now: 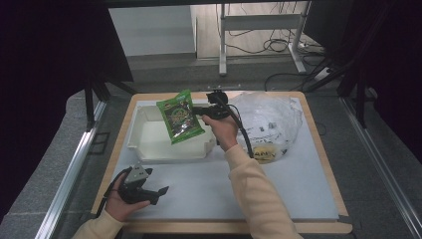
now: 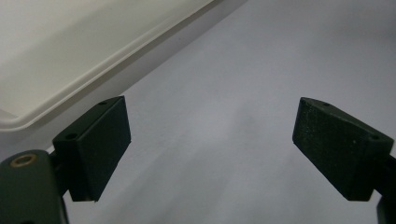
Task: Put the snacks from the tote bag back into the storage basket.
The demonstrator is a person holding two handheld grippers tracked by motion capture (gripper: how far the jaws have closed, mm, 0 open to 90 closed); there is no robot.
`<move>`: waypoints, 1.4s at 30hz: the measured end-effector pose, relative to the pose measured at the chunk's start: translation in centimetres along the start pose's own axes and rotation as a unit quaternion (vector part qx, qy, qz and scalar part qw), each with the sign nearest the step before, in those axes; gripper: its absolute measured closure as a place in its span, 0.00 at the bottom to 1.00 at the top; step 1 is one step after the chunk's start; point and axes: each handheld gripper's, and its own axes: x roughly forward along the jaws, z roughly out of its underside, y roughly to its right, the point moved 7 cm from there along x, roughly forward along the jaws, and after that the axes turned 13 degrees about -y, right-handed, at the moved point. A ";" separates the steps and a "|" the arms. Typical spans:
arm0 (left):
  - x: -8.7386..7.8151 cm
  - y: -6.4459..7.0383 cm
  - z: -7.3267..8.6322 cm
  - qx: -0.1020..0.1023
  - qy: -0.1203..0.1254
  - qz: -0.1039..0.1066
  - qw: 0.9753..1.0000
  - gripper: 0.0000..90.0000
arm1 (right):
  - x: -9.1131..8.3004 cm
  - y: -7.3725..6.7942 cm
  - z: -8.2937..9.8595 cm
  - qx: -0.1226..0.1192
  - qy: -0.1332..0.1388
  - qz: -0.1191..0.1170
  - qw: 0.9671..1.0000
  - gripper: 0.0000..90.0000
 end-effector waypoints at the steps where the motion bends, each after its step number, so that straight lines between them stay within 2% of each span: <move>1: 0.0 0.0 0.0 0.000 0.000 0.000 1.000 0.13 | 0.0 0.0 0.0 0.000 0.001 0.000 1.000 1.00; 25: 0.1 0.0 0.0 0.001 -0.004 0.000 1.000 0.13 | 1.7 -0.3 0.1 -0.001 -0.011 0.001 1.000 1.00; 42: 0.2 0.0 0.1 0.003 -0.008 0.002 1.000 0.13 | 3.1 -1.3 -0.1 -0.003 -0.019 -0.003 1.000 1.00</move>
